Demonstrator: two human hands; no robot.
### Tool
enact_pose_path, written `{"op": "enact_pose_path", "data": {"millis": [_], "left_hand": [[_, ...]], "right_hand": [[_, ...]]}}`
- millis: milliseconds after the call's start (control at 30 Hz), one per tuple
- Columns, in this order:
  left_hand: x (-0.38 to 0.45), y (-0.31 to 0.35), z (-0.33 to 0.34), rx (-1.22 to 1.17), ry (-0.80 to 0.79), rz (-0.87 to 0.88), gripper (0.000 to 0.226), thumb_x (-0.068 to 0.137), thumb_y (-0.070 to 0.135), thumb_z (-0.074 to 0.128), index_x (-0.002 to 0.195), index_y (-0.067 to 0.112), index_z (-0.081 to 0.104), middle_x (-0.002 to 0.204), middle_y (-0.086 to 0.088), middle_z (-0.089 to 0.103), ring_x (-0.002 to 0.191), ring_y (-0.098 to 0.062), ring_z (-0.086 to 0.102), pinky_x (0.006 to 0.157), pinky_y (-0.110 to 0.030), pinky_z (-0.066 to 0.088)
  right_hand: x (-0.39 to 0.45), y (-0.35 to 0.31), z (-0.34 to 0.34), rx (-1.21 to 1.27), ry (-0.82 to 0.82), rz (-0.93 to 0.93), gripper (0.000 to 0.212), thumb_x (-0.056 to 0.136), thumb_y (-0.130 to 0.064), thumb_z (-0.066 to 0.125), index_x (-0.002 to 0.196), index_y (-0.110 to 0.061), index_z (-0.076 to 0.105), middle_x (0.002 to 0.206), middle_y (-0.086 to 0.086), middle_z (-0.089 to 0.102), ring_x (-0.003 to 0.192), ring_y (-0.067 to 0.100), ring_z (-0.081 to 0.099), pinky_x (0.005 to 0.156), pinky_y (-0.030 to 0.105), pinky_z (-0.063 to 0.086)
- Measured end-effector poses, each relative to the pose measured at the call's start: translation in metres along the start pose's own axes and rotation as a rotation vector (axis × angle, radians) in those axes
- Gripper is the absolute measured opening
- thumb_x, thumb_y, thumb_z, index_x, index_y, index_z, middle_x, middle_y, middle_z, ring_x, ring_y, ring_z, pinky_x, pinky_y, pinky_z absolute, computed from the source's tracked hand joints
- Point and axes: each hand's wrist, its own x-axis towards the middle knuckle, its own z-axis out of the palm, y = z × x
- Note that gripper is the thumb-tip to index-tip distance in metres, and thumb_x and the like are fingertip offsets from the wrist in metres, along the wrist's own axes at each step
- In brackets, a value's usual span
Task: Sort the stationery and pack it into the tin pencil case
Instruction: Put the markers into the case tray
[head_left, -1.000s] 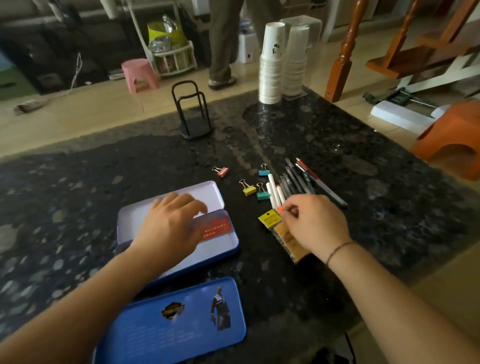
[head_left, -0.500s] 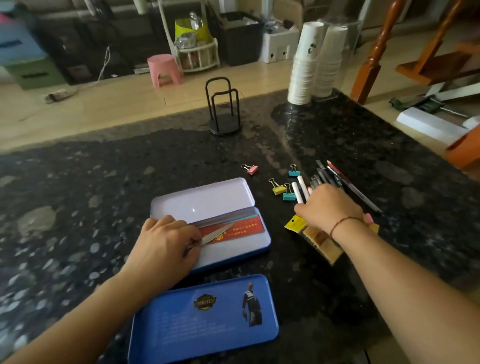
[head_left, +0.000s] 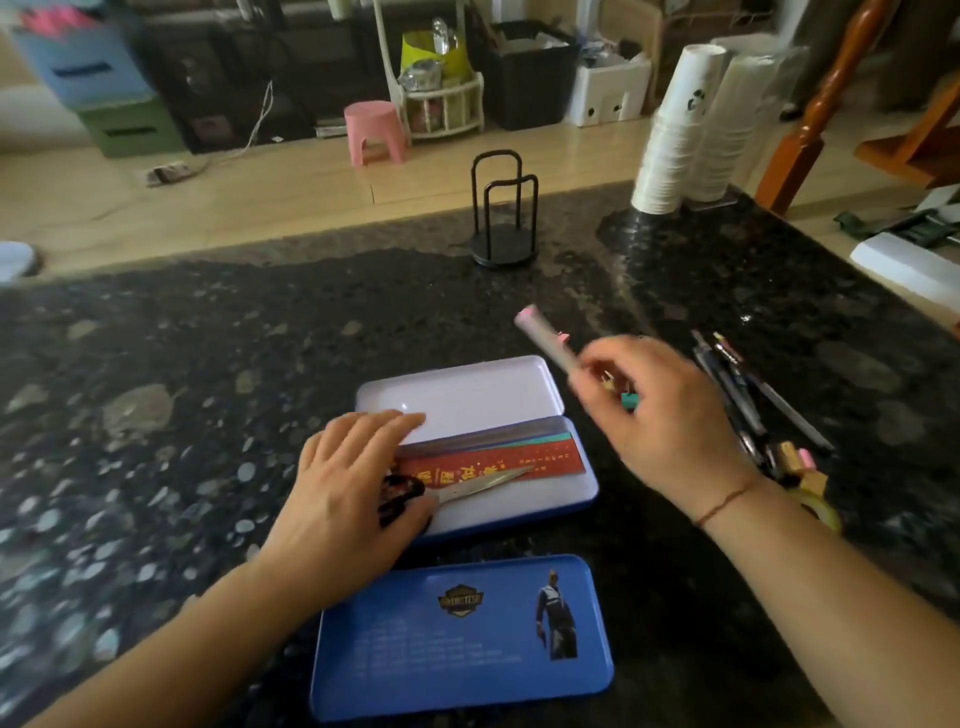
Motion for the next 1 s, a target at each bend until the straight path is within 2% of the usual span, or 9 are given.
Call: {"op": "enact_pose_path", "data": {"millis": [100, 167, 333, 467, 567, 767, 833, 933, 1000], "left_hand": [[-0.005, -0.010, -0.004, -0.164, 0.025, -0.193, 0.088, 0.072, 0.064, 0.053, 0.147, 0.026, 0.025, 0.132, 0.015, 0.042, 0.123, -0.010, 0.040, 0.107, -0.039, 0.032], [-0.007, -0.014, -0.005, -0.218, -0.013, -0.204, 0.095, 0.070, 0.065, 0.056, 0.149, 0.030, 0.016, 0.128, 0.018, 0.042, 0.118, -0.006, 0.043, 0.105, -0.043, 0.037], [-0.011, -0.016, -0.002, -0.193, -0.116, -0.149, 0.102, 0.064, 0.074, 0.054, 0.147, 0.044, 0.004, 0.123, 0.026, 0.037, 0.115, 0.009, 0.027, 0.112, -0.031, 0.018], [-0.010, -0.020, 0.001, -0.181, -0.160, -0.098, 0.107, 0.060, 0.081, 0.058, 0.145, 0.050, 0.001, 0.128, 0.025, 0.036, 0.122, 0.007, 0.028, 0.113, -0.032, 0.018], [-0.011, -0.023, 0.005, -0.157, -0.171, -0.069, 0.108, 0.059, 0.080, 0.061, 0.142, 0.054, -0.002, 0.131, 0.024, 0.036, 0.127, 0.000, 0.034, 0.114, -0.034, 0.020], [-0.007, -0.024, 0.004, -0.165, -0.171, -0.059, 0.106, 0.056, 0.077, 0.065, 0.141, 0.053, 0.006, 0.128, 0.025, 0.039, 0.124, 0.002, 0.037, 0.111, -0.030, 0.019], [-0.006, -0.024, 0.003, -0.166, -0.177, -0.060, 0.105, 0.055, 0.078, 0.064, 0.139, 0.055, 0.006, 0.128, 0.026, 0.038, 0.123, 0.003, 0.036, 0.112, -0.030, 0.018], [-0.004, -0.024, 0.002, -0.176, -0.203, -0.060, 0.104, 0.054, 0.078, 0.066, 0.136, 0.059, 0.004, 0.129, 0.029, 0.034, 0.122, 0.005, 0.035, 0.114, -0.032, 0.022], [-0.003, -0.022, 0.002, -0.208, -0.227, -0.073, 0.106, 0.053, 0.074, 0.072, 0.135, 0.061, 0.005, 0.129, 0.030, 0.033, 0.122, 0.003, 0.036, 0.111, -0.032, 0.031]], "right_hand": [[-0.006, -0.023, 0.034, -0.205, -0.333, -0.309, 0.018, 0.092, -0.035, 0.053, 0.092, -0.024, 0.067, 0.087, -0.006, 0.066, 0.080, 0.018, 0.057, 0.064, 0.035, 0.045], [-0.011, -0.029, 0.056, -0.277, -0.417, -0.323, 0.017, 0.090, -0.036, 0.056, 0.092, -0.025, 0.069, 0.091, -0.005, 0.066, 0.084, 0.020, 0.057, 0.065, 0.036, 0.045], [-0.004, -0.037, 0.079, -0.289, -0.408, -0.165, 0.015, 0.088, -0.035, 0.060, 0.090, -0.023, 0.070, 0.090, -0.002, 0.064, 0.085, 0.022, 0.055, 0.067, 0.036, 0.045], [0.003, -0.046, 0.082, -0.277, -0.409, -0.095, 0.013, 0.083, -0.034, 0.068, 0.087, -0.022, 0.068, 0.086, 0.000, 0.062, 0.086, 0.023, 0.054, 0.068, 0.037, 0.043], [0.006, -0.050, 0.085, -0.253, -0.418, 0.007, 0.019, 0.087, -0.043, 0.061, 0.090, -0.025, 0.060, 0.091, -0.003, 0.060, 0.090, 0.019, 0.050, 0.074, 0.035, 0.041], [0.007, -0.051, 0.087, -0.234, -0.428, 0.066, 0.029, 0.083, -0.057, 0.058, 0.083, -0.028, 0.055, 0.083, -0.007, 0.055, 0.086, 0.017, 0.048, 0.073, 0.034, 0.037], [0.009, -0.046, 0.069, -0.204, -0.386, 0.079, 0.031, 0.083, -0.058, 0.057, 0.084, -0.027, 0.058, 0.078, -0.009, 0.055, 0.080, 0.014, 0.050, 0.067, 0.031, 0.039], [0.008, -0.014, 0.024, -0.304, -0.214, 0.314, 0.022, 0.086, -0.046, 0.060, 0.082, -0.024, 0.061, 0.072, -0.007, 0.058, 0.072, 0.018, 0.055, 0.056, 0.025, 0.034], [0.003, 0.013, -0.009, -0.454, -0.231, 0.534, 0.020, 0.088, -0.042, 0.060, 0.082, -0.023, 0.061, 0.068, -0.005, 0.056, 0.063, 0.017, 0.053, 0.049, 0.022, 0.030]]}}
